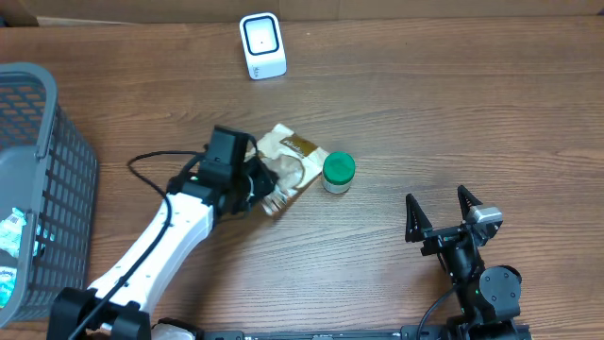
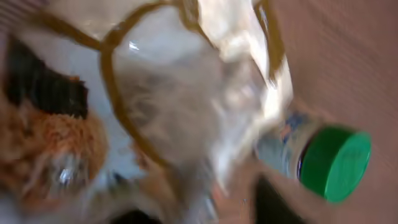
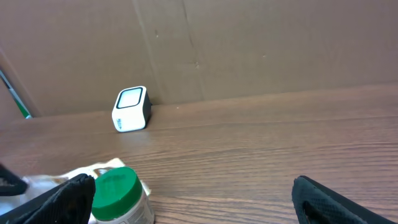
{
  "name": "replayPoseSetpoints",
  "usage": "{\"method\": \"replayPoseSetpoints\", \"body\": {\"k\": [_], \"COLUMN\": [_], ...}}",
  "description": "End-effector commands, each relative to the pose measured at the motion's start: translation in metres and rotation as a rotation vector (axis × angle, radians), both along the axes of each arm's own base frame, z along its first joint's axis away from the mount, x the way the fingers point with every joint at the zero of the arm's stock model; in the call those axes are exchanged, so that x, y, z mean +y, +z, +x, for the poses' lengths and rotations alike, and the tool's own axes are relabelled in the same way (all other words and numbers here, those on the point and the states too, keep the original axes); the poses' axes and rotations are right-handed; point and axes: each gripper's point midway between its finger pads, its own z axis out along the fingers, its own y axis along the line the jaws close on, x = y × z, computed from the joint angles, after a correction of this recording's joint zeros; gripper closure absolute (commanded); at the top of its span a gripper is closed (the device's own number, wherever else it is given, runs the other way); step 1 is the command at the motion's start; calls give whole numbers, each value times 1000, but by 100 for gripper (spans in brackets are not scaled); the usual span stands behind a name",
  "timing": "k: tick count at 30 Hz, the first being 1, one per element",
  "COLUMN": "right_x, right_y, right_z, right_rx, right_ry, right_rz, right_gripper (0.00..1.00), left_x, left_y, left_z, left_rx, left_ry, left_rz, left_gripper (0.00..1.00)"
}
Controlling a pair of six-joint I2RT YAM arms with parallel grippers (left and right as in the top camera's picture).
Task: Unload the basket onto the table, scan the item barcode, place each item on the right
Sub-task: 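Hold the bag toward the scanner, then drop it beside the jar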
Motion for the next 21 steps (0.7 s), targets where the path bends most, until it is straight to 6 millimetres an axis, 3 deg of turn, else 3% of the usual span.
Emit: {"method": "replayPoseSetpoints", "body": {"k": [1, 2, 3, 9, 13, 16, 21], "right_x": [-1, -1, -1, -1, -1, -1, -1], "right_y": [-1, -1, -1, -1, -1, -1, -1], "right_z": [0, 0, 0, 0, 0, 0, 0], "right_rx": [-7, -7, -7, -7, -7, -7, -7], "right_ry": [-5, -5, -5, -5, -5, -5, -5], "right_rz": [0, 0, 0, 0, 0, 0, 0], "right_gripper": [0, 0, 0, 0, 0, 0, 0], "left_x": [-16, -18, -21, -33, -20, -4, 24], "left_y": [-1, -1, 0, 27, 72, 118, 194], "left_z": [-12, -14, -17, -11, 5, 19, 28], "left_rx": [5, 15, 24, -90, -192, -301, -528], "left_ry": [-127, -134, -146, -311, -329, -339, -544], "left_rz": [-33, -44, -64, -73, 27, 114, 306], "left_gripper": [17, 5, 0, 1, 0, 0, 1]}}
